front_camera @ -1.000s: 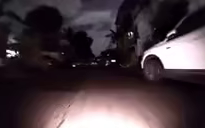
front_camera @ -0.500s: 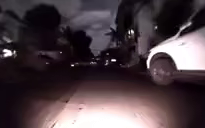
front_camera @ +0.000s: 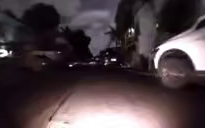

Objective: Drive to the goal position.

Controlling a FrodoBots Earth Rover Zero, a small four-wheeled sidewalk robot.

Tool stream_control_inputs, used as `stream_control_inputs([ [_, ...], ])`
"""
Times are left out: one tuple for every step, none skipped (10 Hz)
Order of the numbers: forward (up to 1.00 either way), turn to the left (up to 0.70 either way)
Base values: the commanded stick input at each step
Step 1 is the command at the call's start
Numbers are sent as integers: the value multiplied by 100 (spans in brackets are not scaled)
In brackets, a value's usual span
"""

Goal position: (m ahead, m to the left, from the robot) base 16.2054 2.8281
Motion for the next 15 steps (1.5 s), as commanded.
stream_control_inputs([
  [100,0],
  [100,0],
  [100,0],
  [100,9],
  [100,27],
  [100,21],
  [100,0],
  [100,0],
  [100,0],
  [100,0],
  [100,0],
  [100,22],
  [100,23],
  [100,0],
  [100,0],
])
